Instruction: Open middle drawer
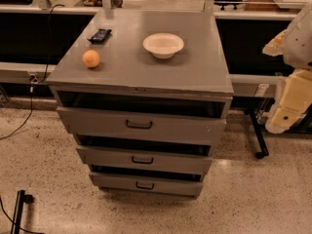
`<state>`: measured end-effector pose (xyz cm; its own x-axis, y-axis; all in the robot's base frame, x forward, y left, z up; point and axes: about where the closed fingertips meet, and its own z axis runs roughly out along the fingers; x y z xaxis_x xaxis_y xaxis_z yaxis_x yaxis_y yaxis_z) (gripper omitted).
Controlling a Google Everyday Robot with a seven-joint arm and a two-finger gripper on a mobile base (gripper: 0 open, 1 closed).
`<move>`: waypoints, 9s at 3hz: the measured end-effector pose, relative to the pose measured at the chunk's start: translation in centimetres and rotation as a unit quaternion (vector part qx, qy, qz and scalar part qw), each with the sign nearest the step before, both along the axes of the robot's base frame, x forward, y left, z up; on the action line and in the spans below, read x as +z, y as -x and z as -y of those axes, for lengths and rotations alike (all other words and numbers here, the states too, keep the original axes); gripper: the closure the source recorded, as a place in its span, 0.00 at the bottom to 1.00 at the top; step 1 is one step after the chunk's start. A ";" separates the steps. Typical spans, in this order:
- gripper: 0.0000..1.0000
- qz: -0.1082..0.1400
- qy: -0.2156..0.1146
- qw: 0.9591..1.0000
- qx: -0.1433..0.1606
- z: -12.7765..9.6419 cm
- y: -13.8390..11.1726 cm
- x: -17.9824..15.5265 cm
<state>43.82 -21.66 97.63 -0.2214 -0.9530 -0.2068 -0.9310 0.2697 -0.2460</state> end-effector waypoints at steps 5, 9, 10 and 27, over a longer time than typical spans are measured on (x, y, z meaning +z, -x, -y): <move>0.00 -0.007 -0.067 0.998 0.020 -3.8 -1.3 -7.6; 0.00 -0.006 -0.167 0.983 0.079 -12.0 -2.3 -22.2; 0.00 -0.025 -0.184 0.978 0.098 -13.7 -1.2 -28.1; 0.42 -0.055 -0.291 0.930 0.219 -21.0 -6.9 -52.8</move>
Offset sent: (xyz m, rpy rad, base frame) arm 0.0105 0.1221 -0.2347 0.4208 0.0110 0.1584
